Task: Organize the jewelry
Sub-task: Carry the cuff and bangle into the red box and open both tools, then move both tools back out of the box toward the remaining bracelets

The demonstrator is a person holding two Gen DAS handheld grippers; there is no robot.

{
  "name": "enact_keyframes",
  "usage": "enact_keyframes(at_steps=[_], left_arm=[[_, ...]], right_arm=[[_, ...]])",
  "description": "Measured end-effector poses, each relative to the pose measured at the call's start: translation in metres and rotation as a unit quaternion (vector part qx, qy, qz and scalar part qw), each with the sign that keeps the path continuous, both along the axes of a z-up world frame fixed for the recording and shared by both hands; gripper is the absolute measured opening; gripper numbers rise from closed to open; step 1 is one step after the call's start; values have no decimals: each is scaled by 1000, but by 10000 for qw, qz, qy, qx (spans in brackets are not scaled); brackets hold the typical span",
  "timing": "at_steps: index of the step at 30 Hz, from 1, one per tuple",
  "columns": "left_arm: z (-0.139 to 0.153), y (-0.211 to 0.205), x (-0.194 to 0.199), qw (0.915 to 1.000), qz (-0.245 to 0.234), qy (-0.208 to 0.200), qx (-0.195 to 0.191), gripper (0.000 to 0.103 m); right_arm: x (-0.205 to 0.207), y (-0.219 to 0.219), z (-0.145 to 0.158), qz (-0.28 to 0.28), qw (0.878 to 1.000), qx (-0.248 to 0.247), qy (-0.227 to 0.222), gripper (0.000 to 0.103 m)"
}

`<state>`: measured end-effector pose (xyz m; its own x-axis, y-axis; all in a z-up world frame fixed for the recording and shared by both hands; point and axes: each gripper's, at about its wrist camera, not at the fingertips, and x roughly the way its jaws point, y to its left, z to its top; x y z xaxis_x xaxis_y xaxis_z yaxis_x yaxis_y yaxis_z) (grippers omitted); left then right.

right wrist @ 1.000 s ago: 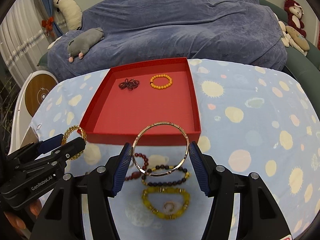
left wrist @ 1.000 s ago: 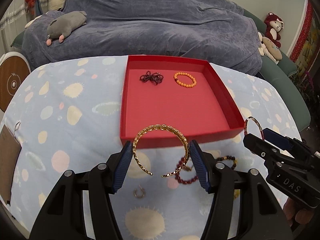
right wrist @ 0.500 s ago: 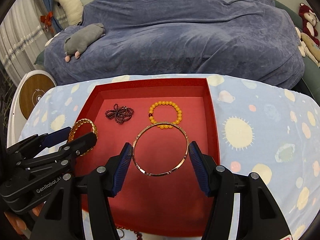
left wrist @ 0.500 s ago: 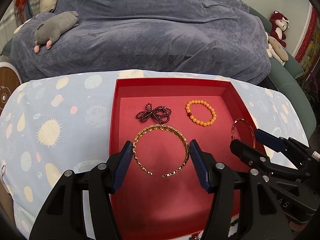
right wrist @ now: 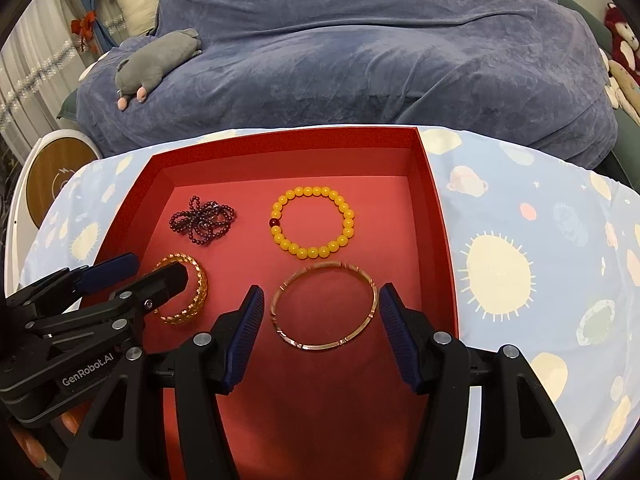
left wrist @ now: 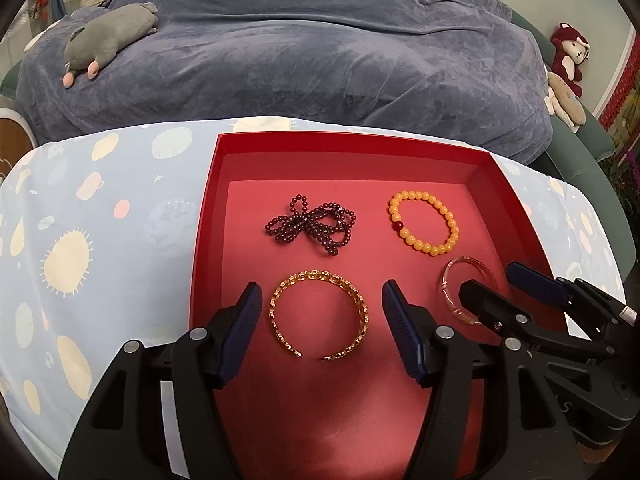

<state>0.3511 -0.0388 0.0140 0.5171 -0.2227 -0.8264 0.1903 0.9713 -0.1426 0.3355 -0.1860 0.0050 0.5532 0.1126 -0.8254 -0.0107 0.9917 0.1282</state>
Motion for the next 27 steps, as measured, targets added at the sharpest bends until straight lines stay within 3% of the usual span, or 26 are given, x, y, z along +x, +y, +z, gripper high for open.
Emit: enact_keyframes(at_steps=[4,11,20,27], left_arm=[[7,2,-5,10000,8,-82,31,70],[34,12,-32,9996,41,-283,-73,70],[55,34,-104,9991,161,-359,-137,70],[43,57,-167,9993,331,-114,-157,70]], right_arm=[[-8,-4,6,-93,9999,53,-59,58],[-43,-6,33,-91,9996,65,-257,59],[-122,-2,51,-105,9996,-38,-262,59],[-189,-2,42,-253,9997,-16,-48,59]])
